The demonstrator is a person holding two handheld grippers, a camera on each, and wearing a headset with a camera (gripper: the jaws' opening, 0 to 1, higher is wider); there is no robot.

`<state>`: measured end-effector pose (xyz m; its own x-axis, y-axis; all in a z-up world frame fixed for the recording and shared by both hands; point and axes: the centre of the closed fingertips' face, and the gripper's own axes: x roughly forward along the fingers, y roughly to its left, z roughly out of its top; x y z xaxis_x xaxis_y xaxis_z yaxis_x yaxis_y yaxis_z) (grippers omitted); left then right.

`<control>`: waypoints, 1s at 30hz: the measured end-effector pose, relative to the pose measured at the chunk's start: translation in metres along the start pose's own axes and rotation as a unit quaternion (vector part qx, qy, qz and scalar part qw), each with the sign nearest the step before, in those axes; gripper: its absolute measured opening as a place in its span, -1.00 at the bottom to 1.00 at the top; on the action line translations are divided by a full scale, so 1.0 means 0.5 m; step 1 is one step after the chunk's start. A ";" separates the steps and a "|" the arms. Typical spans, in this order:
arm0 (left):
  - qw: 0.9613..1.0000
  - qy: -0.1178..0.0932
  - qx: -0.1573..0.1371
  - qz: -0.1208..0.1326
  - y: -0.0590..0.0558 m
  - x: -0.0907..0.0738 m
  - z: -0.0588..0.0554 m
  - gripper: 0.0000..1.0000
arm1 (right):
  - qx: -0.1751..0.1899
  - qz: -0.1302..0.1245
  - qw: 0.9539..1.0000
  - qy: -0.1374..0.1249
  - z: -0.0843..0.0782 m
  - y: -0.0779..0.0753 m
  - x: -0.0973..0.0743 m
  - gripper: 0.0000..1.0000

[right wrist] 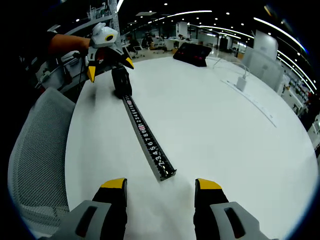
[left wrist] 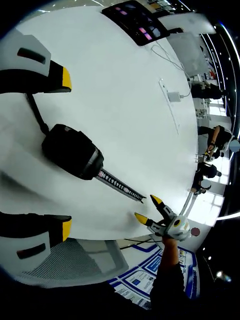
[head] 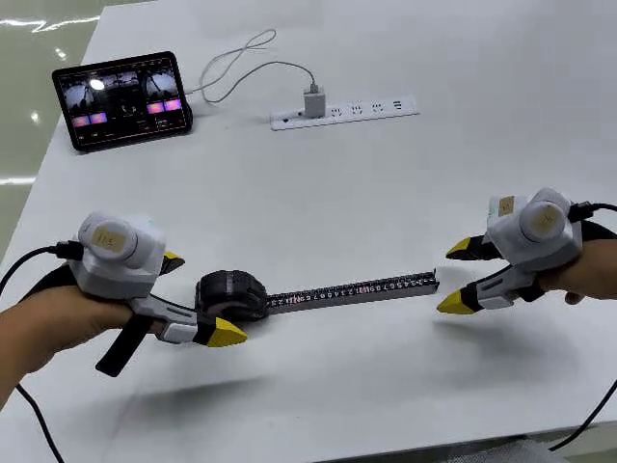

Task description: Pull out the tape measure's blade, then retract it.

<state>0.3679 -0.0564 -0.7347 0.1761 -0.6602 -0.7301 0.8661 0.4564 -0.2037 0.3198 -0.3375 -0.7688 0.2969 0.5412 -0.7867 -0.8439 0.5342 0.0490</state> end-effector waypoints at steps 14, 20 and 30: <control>0.997 -0.050 -0.003 0.050 0.003 -0.030 -0.015 0.98 | 0.030 -0.049 0.997 -0.049 -0.009 0.017 -0.042 0.30; 0.993 -0.080 -0.034 0.080 0.016 -0.052 -0.029 0.94 | 0.055 -0.055 0.995 -0.059 -0.030 0.040 -0.053 0.27; 0.993 -0.068 -0.029 0.097 0.002 -0.079 -0.083 0.98 | 0.094 -0.083 0.990 -0.068 -0.067 0.045 -0.093 0.54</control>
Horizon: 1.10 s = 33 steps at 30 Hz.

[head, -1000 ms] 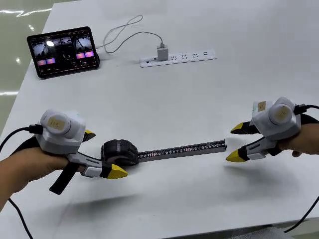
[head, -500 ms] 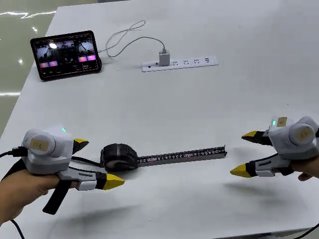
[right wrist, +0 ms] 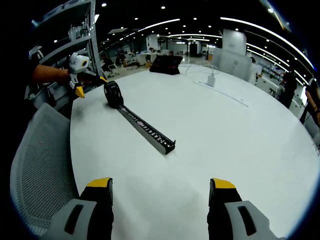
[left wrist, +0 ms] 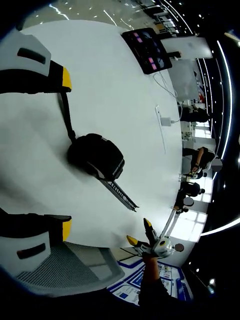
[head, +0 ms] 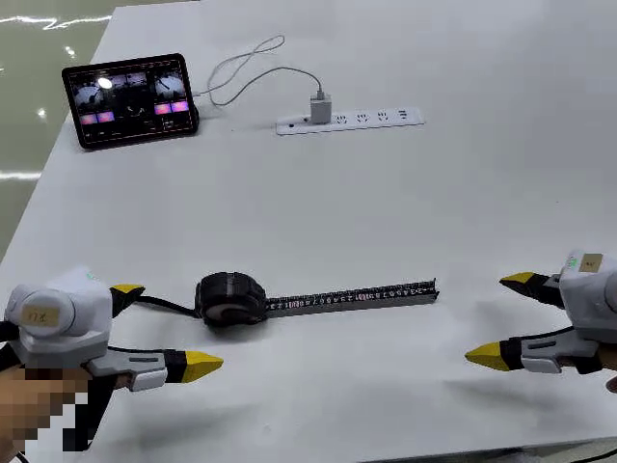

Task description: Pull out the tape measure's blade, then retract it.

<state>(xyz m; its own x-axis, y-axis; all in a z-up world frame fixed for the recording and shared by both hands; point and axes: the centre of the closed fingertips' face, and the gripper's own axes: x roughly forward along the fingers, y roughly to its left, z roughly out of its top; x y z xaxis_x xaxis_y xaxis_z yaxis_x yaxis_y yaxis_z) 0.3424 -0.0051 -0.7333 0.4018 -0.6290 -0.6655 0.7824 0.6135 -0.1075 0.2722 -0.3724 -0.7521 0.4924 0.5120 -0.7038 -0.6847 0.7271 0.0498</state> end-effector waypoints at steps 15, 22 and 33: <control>0.999 -0.028 0.022 0.016 0.004 -0.030 -0.013 0.98 | 0.003 -0.023 0.999 -0.022 -0.024 -0.005 -0.038 0.81; 0.999 -0.023 0.026 0.026 0.004 -0.033 -0.027 0.98 | 0.013 -0.021 0.999 -0.021 -0.046 0.005 -0.048 0.97; 0.999 -0.023 0.029 0.034 0.020 -0.040 -0.027 0.98 | 0.017 -0.031 0.999 -0.003 -0.064 0.008 -0.059 0.98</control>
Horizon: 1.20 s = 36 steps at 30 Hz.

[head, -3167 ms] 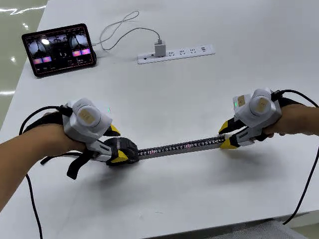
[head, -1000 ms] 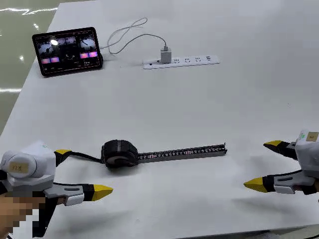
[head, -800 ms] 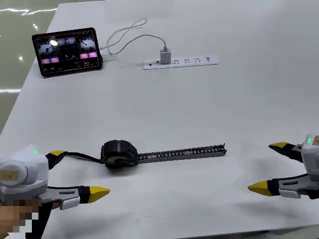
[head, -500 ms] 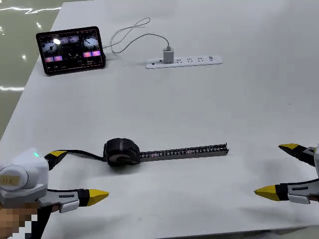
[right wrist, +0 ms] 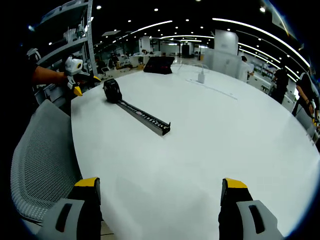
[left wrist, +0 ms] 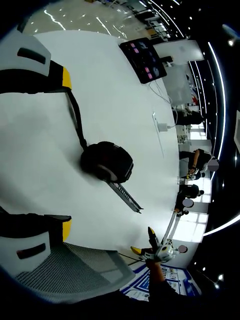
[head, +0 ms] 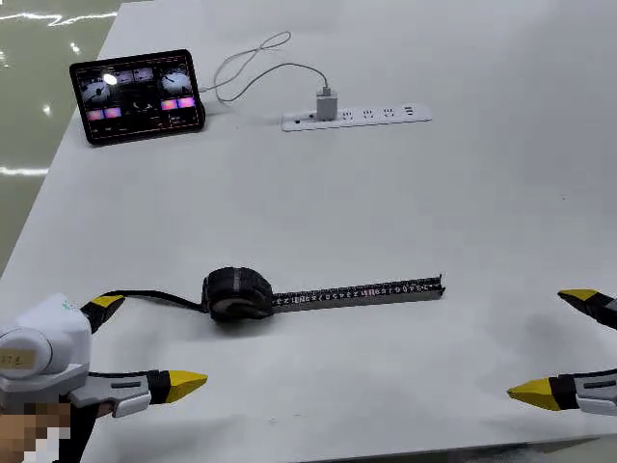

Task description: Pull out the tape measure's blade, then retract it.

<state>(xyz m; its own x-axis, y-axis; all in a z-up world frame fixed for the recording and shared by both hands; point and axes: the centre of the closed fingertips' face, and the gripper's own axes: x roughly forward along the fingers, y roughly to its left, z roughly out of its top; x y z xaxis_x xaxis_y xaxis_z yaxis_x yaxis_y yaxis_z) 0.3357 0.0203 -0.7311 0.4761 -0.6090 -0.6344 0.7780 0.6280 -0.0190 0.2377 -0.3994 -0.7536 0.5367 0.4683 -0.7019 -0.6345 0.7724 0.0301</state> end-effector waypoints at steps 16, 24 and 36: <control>1.000 -0.006 0.004 0.018 0.001 -0.002 0.011 0.98 | -0.022 0.000 1.000 0.018 0.005 -0.024 -0.014 0.98; 0.998 -0.007 -0.039 0.041 0.010 0.009 0.017 0.98 | -0.040 0.007 0.999 0.027 0.021 -0.036 -0.017 0.98; 0.997 -0.015 -0.064 0.042 -0.008 0.029 0.036 0.98 | -0.052 0.024 0.996 0.062 0.019 -0.039 -0.009 0.98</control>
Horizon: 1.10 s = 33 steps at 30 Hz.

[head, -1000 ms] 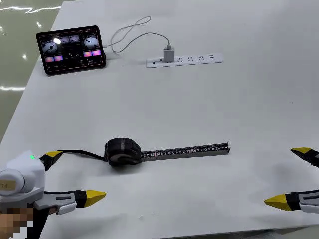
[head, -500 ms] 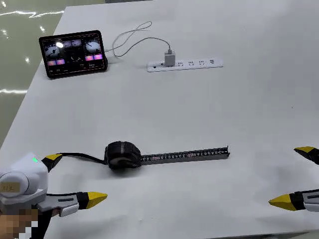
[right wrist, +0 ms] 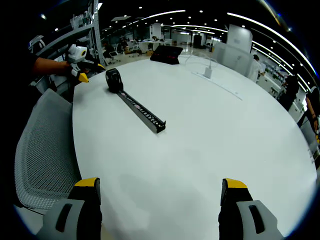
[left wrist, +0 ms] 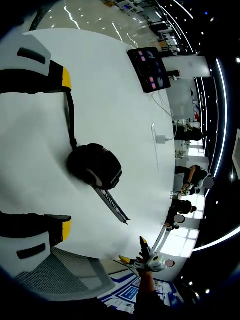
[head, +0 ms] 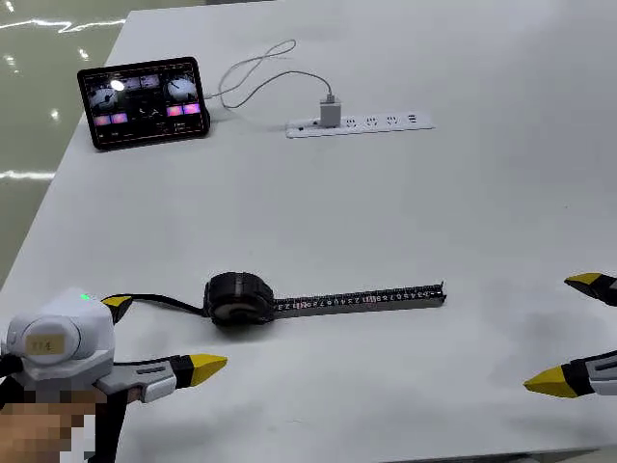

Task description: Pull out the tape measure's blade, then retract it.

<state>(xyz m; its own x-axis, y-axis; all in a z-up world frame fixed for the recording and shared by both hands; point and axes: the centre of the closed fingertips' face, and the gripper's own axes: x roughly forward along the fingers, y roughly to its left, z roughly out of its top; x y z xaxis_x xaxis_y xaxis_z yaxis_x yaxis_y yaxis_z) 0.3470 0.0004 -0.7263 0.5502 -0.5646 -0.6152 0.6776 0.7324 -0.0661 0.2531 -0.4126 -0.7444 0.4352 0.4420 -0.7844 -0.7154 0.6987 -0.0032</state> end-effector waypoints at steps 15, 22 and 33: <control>1.000 -0.016 -0.018 0.013 -0.029 0.035 0.048 0.98 | -0.037 0.004 0.999 0.019 0.028 -0.023 0.004 0.98; 0.998 -0.023 -0.032 0.055 -0.016 0.043 0.058 0.98 | -0.052 0.011 0.998 0.024 0.041 -0.034 0.008 0.98; 0.997 -0.042 -0.053 0.039 -0.046 0.064 0.083 0.98 | -0.083 0.027 0.996 0.035 0.070 -0.041 0.030 0.98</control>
<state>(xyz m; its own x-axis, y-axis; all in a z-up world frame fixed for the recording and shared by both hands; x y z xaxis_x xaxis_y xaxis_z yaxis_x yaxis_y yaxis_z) 0.3693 -0.0501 -0.7120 0.6411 -0.5312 -0.5539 0.5783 0.8089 -0.1063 0.2937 -0.4006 -0.7343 0.3580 0.4325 -0.8275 -0.8201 0.5693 -0.0573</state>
